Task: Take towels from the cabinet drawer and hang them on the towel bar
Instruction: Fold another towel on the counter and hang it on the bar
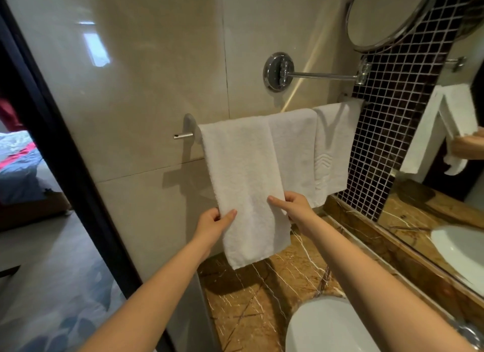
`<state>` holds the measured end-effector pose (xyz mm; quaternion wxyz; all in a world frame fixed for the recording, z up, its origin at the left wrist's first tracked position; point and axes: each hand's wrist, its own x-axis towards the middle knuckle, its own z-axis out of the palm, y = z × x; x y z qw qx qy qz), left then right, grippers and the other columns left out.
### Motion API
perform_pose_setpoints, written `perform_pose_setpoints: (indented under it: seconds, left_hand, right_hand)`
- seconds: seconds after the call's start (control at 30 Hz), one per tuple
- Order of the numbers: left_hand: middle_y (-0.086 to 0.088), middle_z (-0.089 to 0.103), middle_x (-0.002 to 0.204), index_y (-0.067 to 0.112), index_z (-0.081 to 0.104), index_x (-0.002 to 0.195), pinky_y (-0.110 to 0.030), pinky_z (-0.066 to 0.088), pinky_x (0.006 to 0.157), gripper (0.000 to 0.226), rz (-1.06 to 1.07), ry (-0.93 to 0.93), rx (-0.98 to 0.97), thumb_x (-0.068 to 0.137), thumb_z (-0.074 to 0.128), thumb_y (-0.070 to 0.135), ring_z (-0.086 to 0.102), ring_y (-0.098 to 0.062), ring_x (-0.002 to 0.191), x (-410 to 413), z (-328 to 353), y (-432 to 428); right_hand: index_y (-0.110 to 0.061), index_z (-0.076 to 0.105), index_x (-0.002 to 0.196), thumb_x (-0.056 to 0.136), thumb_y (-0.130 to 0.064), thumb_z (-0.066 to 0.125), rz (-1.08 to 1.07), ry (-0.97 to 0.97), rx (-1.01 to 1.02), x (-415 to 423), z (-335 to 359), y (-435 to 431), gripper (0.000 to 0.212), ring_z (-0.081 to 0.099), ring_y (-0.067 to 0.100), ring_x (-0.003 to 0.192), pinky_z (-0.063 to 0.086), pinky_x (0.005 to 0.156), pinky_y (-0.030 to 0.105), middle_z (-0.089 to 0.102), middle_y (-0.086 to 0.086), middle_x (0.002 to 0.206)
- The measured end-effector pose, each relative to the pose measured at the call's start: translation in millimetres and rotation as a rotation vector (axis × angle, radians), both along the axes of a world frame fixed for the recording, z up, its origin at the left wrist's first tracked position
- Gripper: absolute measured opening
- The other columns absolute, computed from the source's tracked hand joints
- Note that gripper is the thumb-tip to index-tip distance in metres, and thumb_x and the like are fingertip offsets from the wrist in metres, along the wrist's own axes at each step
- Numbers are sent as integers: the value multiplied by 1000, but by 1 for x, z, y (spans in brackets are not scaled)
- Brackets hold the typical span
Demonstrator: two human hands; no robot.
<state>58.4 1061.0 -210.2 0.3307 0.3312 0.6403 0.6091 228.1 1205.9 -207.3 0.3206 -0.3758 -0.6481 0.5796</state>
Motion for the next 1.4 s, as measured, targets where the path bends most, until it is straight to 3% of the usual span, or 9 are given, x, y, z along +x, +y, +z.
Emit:
perform_pose_setpoints:
  seconds: [0.1,0.3,0.53,0.77,1.0,1.4]
  left_hand:
    - [3,70,89,14,65,90,-11,48,51,14,-2,-8,-23,85,68,26,67,-6,76,5,-3,-4]
    - [1,71,90,12,66,90,-11,48,51,14,5,-38,-57,86,67,25,67,-8,79,12,-22,-12]
    - [2,71,88,13,67,87,-12,49,53,11,31,-27,-66,85,69,23,67,-8,79,10,-33,-15]
    - [8,70,94,20,66,95,-11,51,56,10,21,5,-41,85,69,20,66,-7,86,9,-43,-16]
    - [11,72,82,21,67,86,-11,49,53,4,19,-3,-79,84,71,22,68,1,70,12,-56,-16]
    - [7,74,84,20,69,89,-17,51,57,8,60,-14,-89,83,71,24,70,-9,78,15,-72,-22]
  right_hand:
    - [-16,72,87,80,-36,75,15,-20,0,4,-7,-2,21,62,21,90,48,78,35,69,-1,93]
    - [-19,73,82,79,-33,76,25,-4,-30,12,-17,-6,15,64,22,91,49,78,36,71,-2,91]
    - [-8,72,91,80,-32,75,59,-21,-16,15,-24,-7,27,65,9,76,49,57,19,71,-6,86]
    - [-15,74,86,81,-27,75,91,-9,-63,21,-41,-8,14,68,11,80,52,62,21,74,-3,88]
    - [-15,75,82,80,-26,76,79,1,-89,24,-50,-11,11,71,10,78,53,60,20,76,-3,86]
    - [-10,73,93,76,-22,79,90,-15,-69,31,-61,-16,22,71,14,84,53,62,18,75,0,92]
